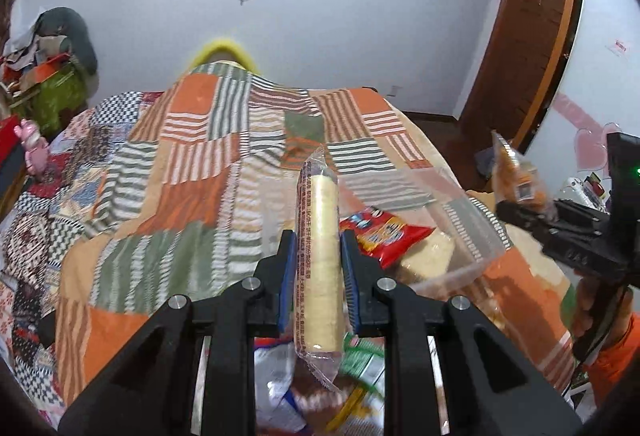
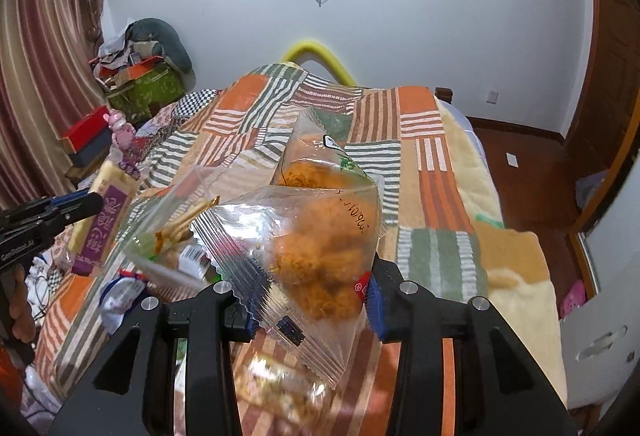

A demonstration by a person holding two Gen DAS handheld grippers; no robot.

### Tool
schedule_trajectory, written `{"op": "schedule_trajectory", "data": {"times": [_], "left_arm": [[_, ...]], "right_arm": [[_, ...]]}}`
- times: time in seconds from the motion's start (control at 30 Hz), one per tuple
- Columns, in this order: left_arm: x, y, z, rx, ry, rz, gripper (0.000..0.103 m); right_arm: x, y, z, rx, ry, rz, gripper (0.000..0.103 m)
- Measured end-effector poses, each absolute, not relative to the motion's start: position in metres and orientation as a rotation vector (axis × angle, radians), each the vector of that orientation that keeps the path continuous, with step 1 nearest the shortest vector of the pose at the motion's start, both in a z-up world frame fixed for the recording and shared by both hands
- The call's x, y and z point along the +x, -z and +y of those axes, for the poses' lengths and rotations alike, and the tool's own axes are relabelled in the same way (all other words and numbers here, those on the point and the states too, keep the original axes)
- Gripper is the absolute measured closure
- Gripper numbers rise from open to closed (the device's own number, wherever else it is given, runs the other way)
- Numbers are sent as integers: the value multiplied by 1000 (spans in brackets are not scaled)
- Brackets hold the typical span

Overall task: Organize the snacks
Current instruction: 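Place the stick pack in the box with the left gripper while the right places the fried-ball bag, then grasp the pastry tray with the right gripper while the left grasps the blue-striped white bag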

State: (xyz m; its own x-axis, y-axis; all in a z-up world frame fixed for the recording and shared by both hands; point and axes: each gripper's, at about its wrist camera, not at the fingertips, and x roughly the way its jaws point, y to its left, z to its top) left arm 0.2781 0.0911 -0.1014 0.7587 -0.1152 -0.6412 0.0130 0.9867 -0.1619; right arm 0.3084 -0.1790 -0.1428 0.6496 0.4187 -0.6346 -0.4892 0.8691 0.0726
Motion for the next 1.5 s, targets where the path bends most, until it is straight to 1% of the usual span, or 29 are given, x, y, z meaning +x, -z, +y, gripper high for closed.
{"op": "schedule_trajectory", "data": {"times": [0.4, 0.6, 0.73, 0.8, 0.87, 0.97, 1.03, 1.13, 1.2, 1.23, 1.3, 1.5], "left_arm": [[341, 126, 68, -158, 104, 770, 81], [358, 141, 58, -132, 97, 806, 81], [357, 142, 56, -127, 85, 804, 81], [354, 137, 56, -125, 86, 794, 81], [350, 131, 56, -120, 90, 785, 81], [343, 123, 55, -104, 88, 775, 79], [336, 117, 56, -99, 90, 767, 77], [322, 108, 59, -93, 86, 754, 69], [311, 103, 62, -89, 81, 745, 59], [304, 101, 64, -85, 78, 738, 56], [293, 100, 68, -70, 67, 733, 48], [259, 111, 88, -31, 23, 762, 39]], "right_arm": [[350, 163, -161, -127, -523, 761, 66], [359, 172, -155, -161, -523, 793, 65], [361, 176, -156, -157, -532, 830, 61], [361, 177, -158, -144, -545, 847, 56], [358, 174, -160, -141, -543, 839, 53], [351, 166, -163, -146, -539, 810, 45], [343, 158, -166, -154, -537, 781, 42], [330, 147, -170, -169, -538, 740, 39], [320, 141, -175, -171, -542, 721, 36], [316, 139, -177, -171, -546, 716, 35], [307, 136, -179, -178, -549, 708, 34], [284, 144, -187, -198, -551, 713, 29]]}}
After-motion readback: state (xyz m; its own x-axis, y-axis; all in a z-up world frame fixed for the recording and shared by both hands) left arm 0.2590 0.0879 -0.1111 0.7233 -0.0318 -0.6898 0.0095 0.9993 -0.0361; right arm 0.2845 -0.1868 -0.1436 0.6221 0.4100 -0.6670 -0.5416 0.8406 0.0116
